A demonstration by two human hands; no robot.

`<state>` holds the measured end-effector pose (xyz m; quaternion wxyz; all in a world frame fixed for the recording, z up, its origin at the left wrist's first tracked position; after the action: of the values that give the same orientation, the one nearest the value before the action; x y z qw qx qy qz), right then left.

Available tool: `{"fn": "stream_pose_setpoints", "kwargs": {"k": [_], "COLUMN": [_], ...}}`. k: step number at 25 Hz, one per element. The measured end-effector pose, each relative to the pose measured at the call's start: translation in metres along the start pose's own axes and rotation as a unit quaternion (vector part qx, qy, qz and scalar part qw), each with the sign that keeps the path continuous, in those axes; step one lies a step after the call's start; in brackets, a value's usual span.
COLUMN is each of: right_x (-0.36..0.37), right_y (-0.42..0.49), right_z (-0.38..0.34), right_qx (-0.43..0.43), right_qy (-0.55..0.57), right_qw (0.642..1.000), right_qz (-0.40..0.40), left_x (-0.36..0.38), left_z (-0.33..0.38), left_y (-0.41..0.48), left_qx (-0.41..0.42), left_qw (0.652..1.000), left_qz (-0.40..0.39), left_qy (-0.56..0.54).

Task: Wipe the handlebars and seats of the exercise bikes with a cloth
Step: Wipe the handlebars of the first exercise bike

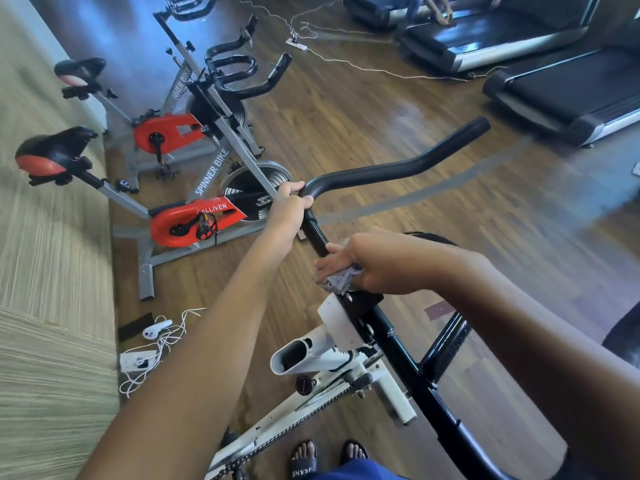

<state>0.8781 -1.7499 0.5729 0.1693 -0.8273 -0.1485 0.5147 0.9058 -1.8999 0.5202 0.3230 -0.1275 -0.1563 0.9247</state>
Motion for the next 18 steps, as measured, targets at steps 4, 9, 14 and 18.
{"fn": "stream_pose_setpoints", "kwargs": {"k": [4, 9, 14, 18], "right_x": [-0.008, -0.009, -0.049, -0.021], "right_y": [0.002, -0.011, 0.021, 0.030], "right_z": [-0.003, -0.011, -0.010, 0.003], "right_qx": [-0.002, 0.009, -0.002, 0.011], "right_qy": [0.030, 0.024, -0.014, -0.041], "right_qw": [0.999, 0.999, 0.989, 0.998], "right_qz": [-0.031, -0.044, 0.149, 0.041], "left_x": [-0.001, -0.005, -0.014, -0.017], "left_z": [-0.003, -0.003, -0.001, -0.002], "left_y": [-0.001, 0.001, 0.007, 0.011], "left_qx": [-0.011, -0.034, -0.080, -0.100], "left_qw": [1.000, 0.999, 0.994, 0.992], "left_qz": [-0.013, -0.027, -0.066, -0.081], "left_qy": [-0.004, -0.004, 0.027, 0.014]}}
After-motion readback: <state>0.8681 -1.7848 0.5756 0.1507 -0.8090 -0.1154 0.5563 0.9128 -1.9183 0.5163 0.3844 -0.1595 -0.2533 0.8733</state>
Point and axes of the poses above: each hand's wrist, its own y-axis towards the middle knuckle, its own x-axis out of the palm, z = x × y, the point moved 8 cm from there along y, towards the middle knuckle, and after that the axes turned 4 degrees about -z, right-handed, at the moved point
